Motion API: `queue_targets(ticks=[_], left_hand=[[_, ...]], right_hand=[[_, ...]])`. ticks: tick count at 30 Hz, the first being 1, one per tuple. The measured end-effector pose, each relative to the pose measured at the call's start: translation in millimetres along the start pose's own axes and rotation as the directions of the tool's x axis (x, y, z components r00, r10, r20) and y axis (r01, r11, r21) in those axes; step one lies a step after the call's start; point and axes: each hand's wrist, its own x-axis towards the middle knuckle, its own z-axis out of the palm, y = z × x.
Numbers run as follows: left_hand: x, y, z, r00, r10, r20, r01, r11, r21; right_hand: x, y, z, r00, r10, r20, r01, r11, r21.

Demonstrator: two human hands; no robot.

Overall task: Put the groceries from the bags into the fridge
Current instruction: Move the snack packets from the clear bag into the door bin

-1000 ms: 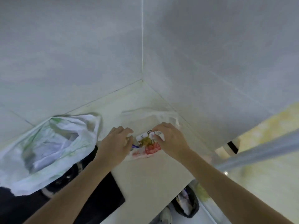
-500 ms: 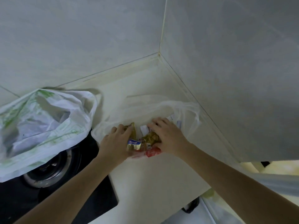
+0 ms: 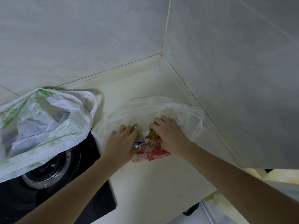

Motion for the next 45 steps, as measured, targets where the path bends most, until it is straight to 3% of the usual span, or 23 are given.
queue_targets(ticks=[7,15,20,24,28,31,36,42,45], left_hand=[[9,4,-3,0.999,-0.030,0.034,0.029,1.000,0.007],[7,3,-25,0.986,0.006,-0.169,-0.007,1.000,-0.001],[8,13,-72,0.967,-0.007,-0.256,0.000,1.000,-0.029],[9,29,-128,0.943,-0.027,-0.333,-0.060,0.967,-0.246],[15,44,-181,0.942,-0.106,-0.319,-0.077,0.856,-0.511],[17,57,-215,0.938,-0.025,-0.346,-0.172,0.832,-0.528],[1,101,-276,0.907,0.241,-0.345,-0.392,0.781,-0.486],[-44,213,-352,0.730,0.535,-0.426,-0.684,0.588,-0.433],[-93,294,-380,0.578,0.662,-0.478,-0.813,0.411,-0.414]], right_hand=[[3,-4,1,0.998,-0.037,0.051,0.039,0.998,-0.041],[-2,-5,-5,0.985,-0.007,-0.172,0.007,1.000,-0.004],[-12,-14,-50,0.950,0.152,-0.274,-0.094,0.973,0.213],[-39,-23,-106,0.905,0.280,-0.322,-0.162,0.924,0.347],[-85,-32,-169,0.844,0.401,-0.357,-0.208,0.857,0.471],[-125,-45,-209,0.770,0.485,-0.414,-0.280,0.840,0.464],[-209,-74,-260,0.596,0.623,-0.506,-0.404,0.778,0.482],[-362,-134,-301,0.320,0.742,-0.589,-0.549,0.652,0.523],[-464,-184,-309,0.107,0.780,-0.617,-0.627,0.535,0.566]])
